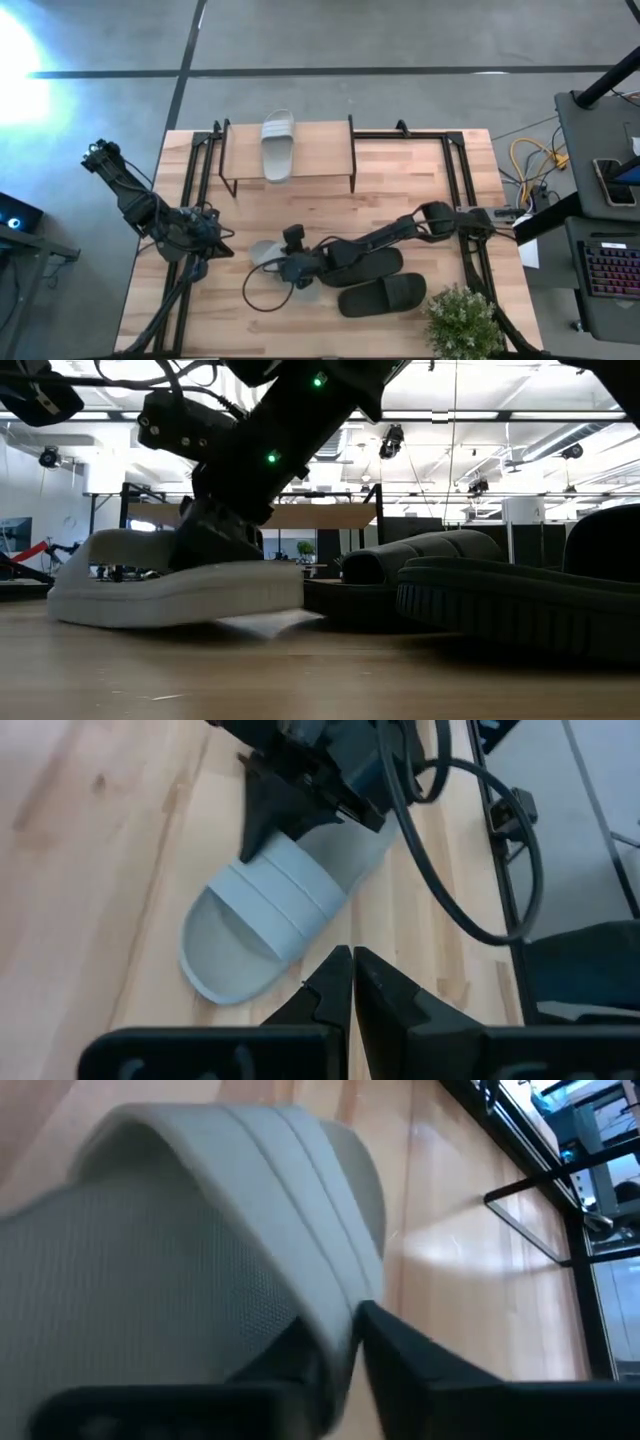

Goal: Pick and place slides into the shelf
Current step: Put the gray slides on the shelf

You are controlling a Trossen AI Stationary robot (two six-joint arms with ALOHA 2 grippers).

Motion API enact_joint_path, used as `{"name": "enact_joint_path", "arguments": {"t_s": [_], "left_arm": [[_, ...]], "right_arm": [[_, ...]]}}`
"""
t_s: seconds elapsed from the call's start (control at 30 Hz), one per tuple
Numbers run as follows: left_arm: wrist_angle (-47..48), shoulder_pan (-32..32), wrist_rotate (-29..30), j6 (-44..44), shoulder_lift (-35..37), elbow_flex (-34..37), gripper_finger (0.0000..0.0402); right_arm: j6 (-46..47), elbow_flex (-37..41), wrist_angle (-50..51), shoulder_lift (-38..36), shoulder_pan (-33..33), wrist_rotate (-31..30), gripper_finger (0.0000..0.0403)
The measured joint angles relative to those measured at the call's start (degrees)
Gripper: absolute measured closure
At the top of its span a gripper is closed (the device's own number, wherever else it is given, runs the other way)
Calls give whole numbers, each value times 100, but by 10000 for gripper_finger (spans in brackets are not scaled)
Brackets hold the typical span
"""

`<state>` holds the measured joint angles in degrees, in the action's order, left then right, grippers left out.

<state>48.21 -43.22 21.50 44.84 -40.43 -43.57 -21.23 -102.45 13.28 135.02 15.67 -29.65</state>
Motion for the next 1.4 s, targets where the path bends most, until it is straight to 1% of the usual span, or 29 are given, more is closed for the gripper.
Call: {"name": "enact_joint_path", "arguments": {"t_s": [0.03,0.13,0.27,0.33,0.4,0.5,0.63,0.67,0.7,0.77,0.87,0.93,1.07,1.2,1.3,1.37,1.4], "left_arm": [[0,0,33,-1,2,0,402],[47,0,138,-5,2,6,402],[46,0,317,-19,32,7,402],[43,0,444,-20,63,7,402],[41,0,567,-20,102,7,402],[39,0,703,-64,166,7,402],[38,0,911,-102,243,7,402],[30,2,952,-152,260,7,402],[31,0,1043,-190,275,7,401],[30,0,1199,-255,312,7,402],[32,1,1374,-370,364,7,401],[33,2,1427,-378,388,7,401],[36,0,1495,-377,382,7,402],[33,0,1505,-330,357,7,402],[32,1,1506,-324,335,9,402],[34,2,1510,-324,333,13,402],[34,0,1513,-324,337,13,402]], "right_arm": [[0,0,2,-4,-14,-4,377],[195,-98,284,-50,-59,-42,387],[1099,-575,1484,-250,-186,-427,391],[1528,-808,1808,-514,-272,-522,392],[1655,-990,1857,-876,-313,-749,392],[1634,-1174,1764,-1399,-298,-1351,393],[1924,-1222,2069,-1918,-355,-2809,393],[2090,-1210,2244,-2053,-439,-3022,392],[2293,-1175,2443,-2161,-557,-3088,391],[2749,-1141,2867,-2277,-851,-2983,391],[3233,-1112,3467,-2232,-1334,-2881,391],[3306,-1108,3462,-2120,-1686,-2744,391],[3283,-1172,3349,-1896,-2435,-2528,390],[3093,-1200,3264,-1647,-3000,-2528,390],[2840,-1301,3124,-1497,-3189,-2215,390],[2581,-1369,3004,-1349,-3218,-1921,390],[2500,-1403,2969,-1276,-3207,-1871,390]]}}
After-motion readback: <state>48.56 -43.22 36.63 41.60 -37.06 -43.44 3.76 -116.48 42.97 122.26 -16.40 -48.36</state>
